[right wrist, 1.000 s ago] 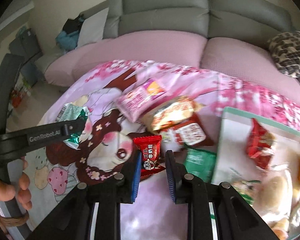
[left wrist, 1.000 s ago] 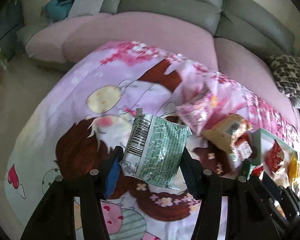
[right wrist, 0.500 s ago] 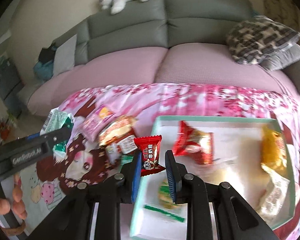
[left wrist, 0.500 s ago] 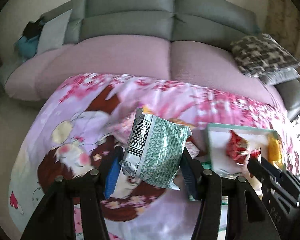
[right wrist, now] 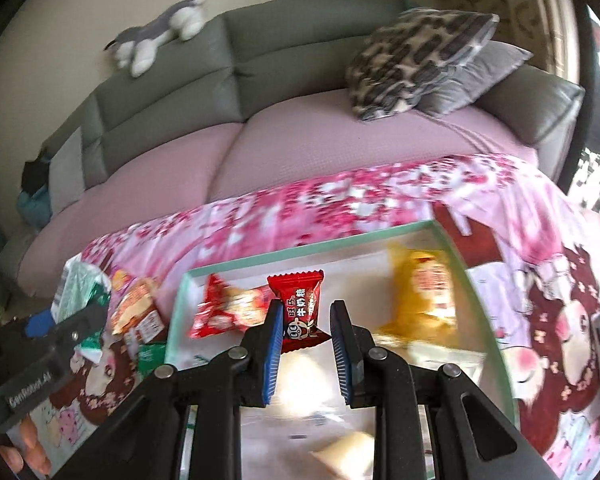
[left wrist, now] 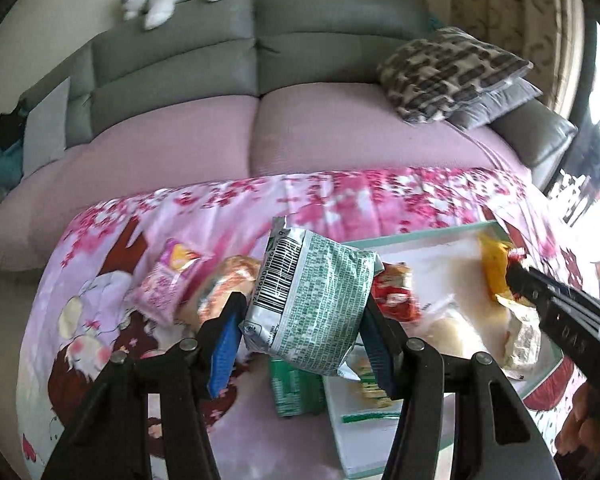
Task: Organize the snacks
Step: 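Carry the mint-green and small red packets over the teal box with both grippers, then lower the packets into the box and open both grippers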
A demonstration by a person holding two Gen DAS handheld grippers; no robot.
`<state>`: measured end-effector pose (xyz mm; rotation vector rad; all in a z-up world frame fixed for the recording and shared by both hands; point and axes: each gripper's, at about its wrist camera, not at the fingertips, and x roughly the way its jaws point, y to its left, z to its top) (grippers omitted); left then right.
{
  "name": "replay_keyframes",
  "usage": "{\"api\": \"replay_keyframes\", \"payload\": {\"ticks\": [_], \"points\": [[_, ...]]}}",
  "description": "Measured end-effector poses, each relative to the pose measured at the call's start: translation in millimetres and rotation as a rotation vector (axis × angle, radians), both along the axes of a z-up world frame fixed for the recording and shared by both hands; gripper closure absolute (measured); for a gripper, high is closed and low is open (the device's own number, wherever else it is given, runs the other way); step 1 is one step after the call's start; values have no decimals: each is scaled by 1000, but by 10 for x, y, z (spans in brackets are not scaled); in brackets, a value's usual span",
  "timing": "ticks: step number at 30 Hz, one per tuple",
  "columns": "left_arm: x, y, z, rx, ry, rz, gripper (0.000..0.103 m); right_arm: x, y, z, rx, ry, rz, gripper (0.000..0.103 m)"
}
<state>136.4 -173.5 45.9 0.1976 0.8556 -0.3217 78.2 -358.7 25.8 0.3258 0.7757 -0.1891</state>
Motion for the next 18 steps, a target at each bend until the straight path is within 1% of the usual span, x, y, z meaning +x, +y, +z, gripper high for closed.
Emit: {"api": "replay_keyframes", "payload": {"ticks": [6, 9, 18], "points": [[-39, -264, -110, 45, 26, -56, 45, -134, -320, 7, 13, -2, -76, 78], [-62, -379, -186, 81, 50, -86, 45, -170, -420, -12, 25, 2, -99, 78], [-91, -601, -453, 162, 111, -138, 45, -53, -376, -251, 38, 88, -80, 78]]}}
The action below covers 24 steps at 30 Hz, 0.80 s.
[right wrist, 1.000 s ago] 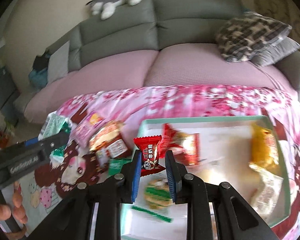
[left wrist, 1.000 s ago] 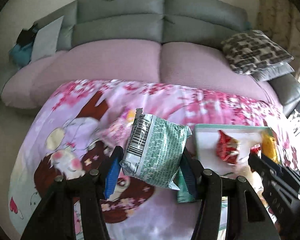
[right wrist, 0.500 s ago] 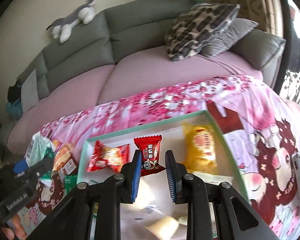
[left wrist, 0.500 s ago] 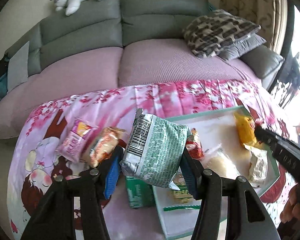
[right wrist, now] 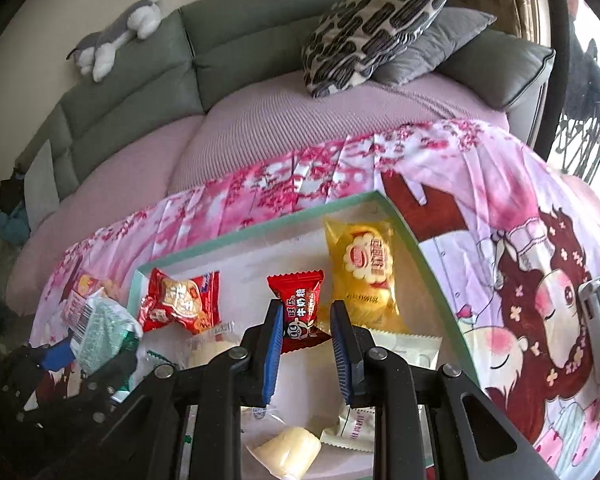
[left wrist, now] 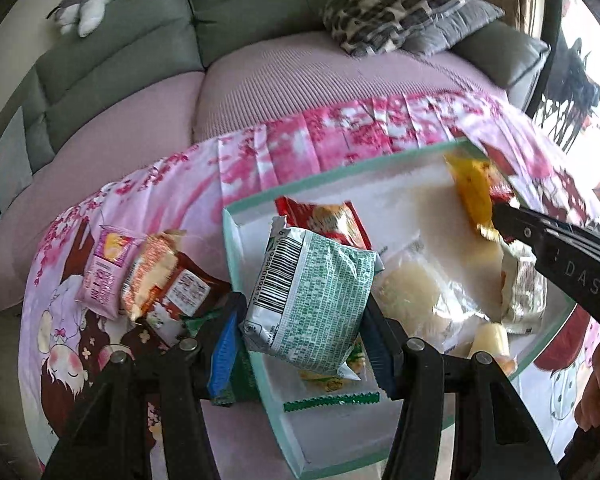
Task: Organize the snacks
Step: 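Lower the packets into the box and open both grippers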
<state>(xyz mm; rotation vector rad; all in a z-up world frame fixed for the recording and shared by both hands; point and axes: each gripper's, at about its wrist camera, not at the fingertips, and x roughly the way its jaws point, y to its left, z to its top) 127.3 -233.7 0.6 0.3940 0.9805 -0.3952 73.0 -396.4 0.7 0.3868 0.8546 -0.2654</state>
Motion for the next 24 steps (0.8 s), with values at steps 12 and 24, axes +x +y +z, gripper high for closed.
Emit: {"api": "replay_keyframes", "payload": {"ticks": [12, 24], "points": [[57, -113, -208, -2, 25, 3, 45, 82, 86, -134, 13, 48, 26, 78], [125, -55, -192, -51, 30, 35, 38, 104, 80, -204, 28, 82, 17, 77]]}}
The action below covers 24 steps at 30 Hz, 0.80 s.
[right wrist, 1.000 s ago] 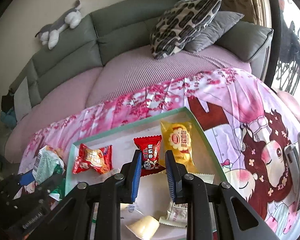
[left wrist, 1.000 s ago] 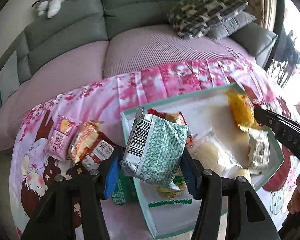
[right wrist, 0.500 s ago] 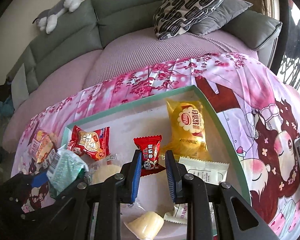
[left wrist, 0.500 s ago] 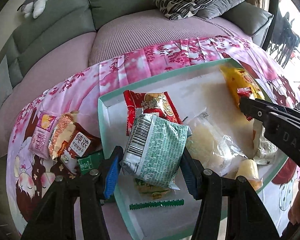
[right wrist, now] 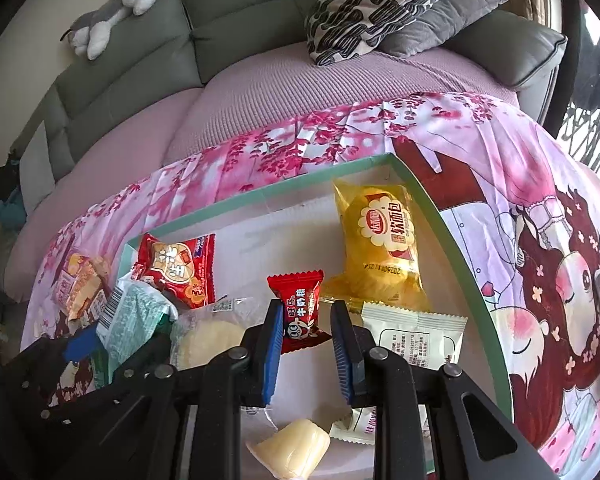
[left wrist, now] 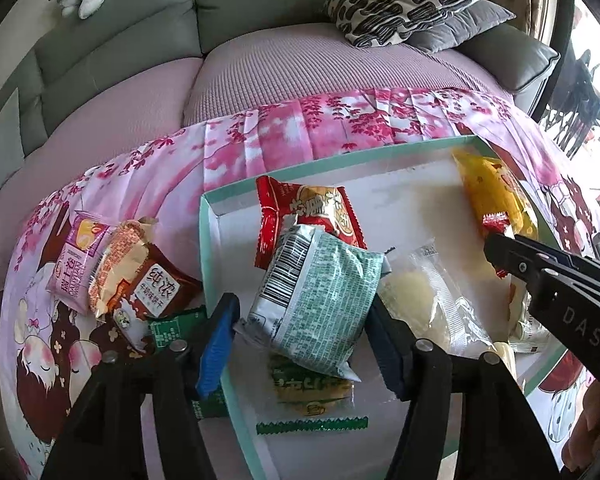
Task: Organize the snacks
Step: 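Lower the packets into the box and open both grippers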
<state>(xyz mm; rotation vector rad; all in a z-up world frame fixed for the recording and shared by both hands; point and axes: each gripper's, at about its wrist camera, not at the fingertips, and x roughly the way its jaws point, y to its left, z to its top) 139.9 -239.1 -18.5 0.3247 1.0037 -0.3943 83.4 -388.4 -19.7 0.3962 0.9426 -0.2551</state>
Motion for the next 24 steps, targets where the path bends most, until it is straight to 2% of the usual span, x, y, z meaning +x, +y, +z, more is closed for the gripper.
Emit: {"api": "replay_keyframes", "payload": {"ticks": [6, 11, 18, 20, 22, 24], "points": [[-39, 27, 103, -26, -11, -7, 35, -2, -6, 11, -1, 5, -8, 77], [-65, 59, 162, -27, -33, -6, 24, -9, 7, 45, -4, -1, -10, 77], [-52, 141, 232, -30, -60, 14, 21, -4, 6, 28, -1, 8, -15, 73], [-26, 198, 241, -34, -60, 38, 21, -8, 1, 27, -3, 10, -19, 66], [-7, 255, 249, -42, -60, 60, 21, -13, 4, 30, -8, 9, -24, 45], [21, 331, 261, -49, -63, 92, 21, -13, 18, 43, -14, 6, -24, 43]]}}
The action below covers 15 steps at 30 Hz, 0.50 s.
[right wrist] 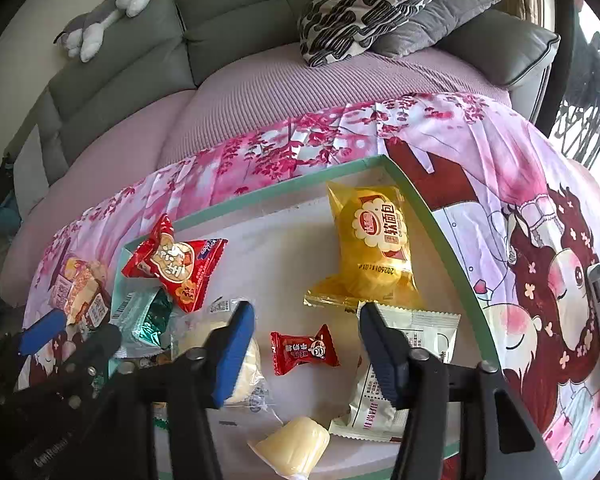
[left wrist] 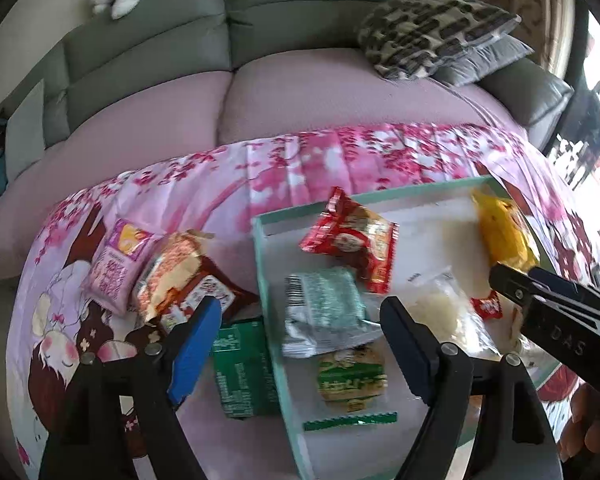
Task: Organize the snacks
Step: 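Lower the packets into the box and open both grippers, then move both open grippers back from the box toward the snack pile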
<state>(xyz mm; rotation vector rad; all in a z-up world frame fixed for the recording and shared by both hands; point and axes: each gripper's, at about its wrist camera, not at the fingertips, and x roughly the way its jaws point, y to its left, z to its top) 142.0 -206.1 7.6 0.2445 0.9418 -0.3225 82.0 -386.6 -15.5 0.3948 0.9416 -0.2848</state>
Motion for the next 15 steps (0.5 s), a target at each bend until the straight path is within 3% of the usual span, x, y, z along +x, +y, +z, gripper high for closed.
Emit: {"api": "replay_keyframes", "payload": {"ticks": [3, 5, 6, 15], "points": [[39, 124, 16, -9, -12, 62, 20, 12, 17, -2, 0, 1, 5, 40], [70, 216, 19, -12, -24, 114, 3, 19, 26, -7, -2, 4, 11, 37], [84, 262, 18, -15, -30, 136, 2, 23, 33, -9, -2, 5, 14, 37], [205, 648, -16, -28, -35, 294, 2, 36, 69, -19, -5, 9, 23, 24]]}}
